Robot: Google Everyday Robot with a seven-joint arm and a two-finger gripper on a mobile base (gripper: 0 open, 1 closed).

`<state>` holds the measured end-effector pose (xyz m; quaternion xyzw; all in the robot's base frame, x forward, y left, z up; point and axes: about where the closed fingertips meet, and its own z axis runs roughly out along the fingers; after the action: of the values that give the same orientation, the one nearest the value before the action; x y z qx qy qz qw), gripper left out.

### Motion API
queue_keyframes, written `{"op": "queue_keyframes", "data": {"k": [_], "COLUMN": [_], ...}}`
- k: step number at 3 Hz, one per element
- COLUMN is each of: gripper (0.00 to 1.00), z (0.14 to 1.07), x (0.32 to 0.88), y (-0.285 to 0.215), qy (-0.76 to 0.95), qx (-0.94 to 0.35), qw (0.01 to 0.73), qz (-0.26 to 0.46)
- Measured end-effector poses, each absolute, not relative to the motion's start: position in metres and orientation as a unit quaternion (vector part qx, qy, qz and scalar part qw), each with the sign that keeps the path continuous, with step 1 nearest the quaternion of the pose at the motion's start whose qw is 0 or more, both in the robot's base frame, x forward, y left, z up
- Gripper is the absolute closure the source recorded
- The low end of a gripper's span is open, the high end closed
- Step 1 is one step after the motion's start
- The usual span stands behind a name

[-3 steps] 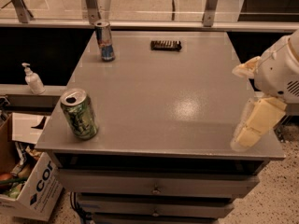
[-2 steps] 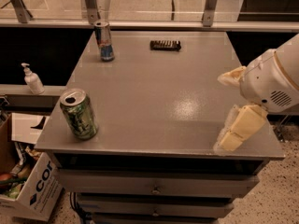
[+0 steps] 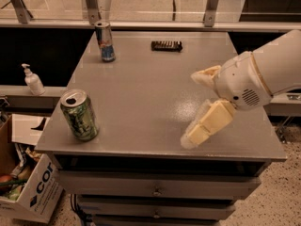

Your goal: Move green can near redbull can

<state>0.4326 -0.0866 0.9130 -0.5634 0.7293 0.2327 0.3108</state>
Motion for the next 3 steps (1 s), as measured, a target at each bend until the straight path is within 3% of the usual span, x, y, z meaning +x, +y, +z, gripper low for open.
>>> {"op": "queue_keyframes", "data": {"k": [2,3], "gripper": [0.00,0.00], "z": [0.915,0.920], "x": [0.431,0.430], "y": [-0.044,-0.049], "qy": [0.703,0.706], "qx": [-0.545,-0.550], "qw": [0.353,0.346], "qz": [0.290,0.280]}}
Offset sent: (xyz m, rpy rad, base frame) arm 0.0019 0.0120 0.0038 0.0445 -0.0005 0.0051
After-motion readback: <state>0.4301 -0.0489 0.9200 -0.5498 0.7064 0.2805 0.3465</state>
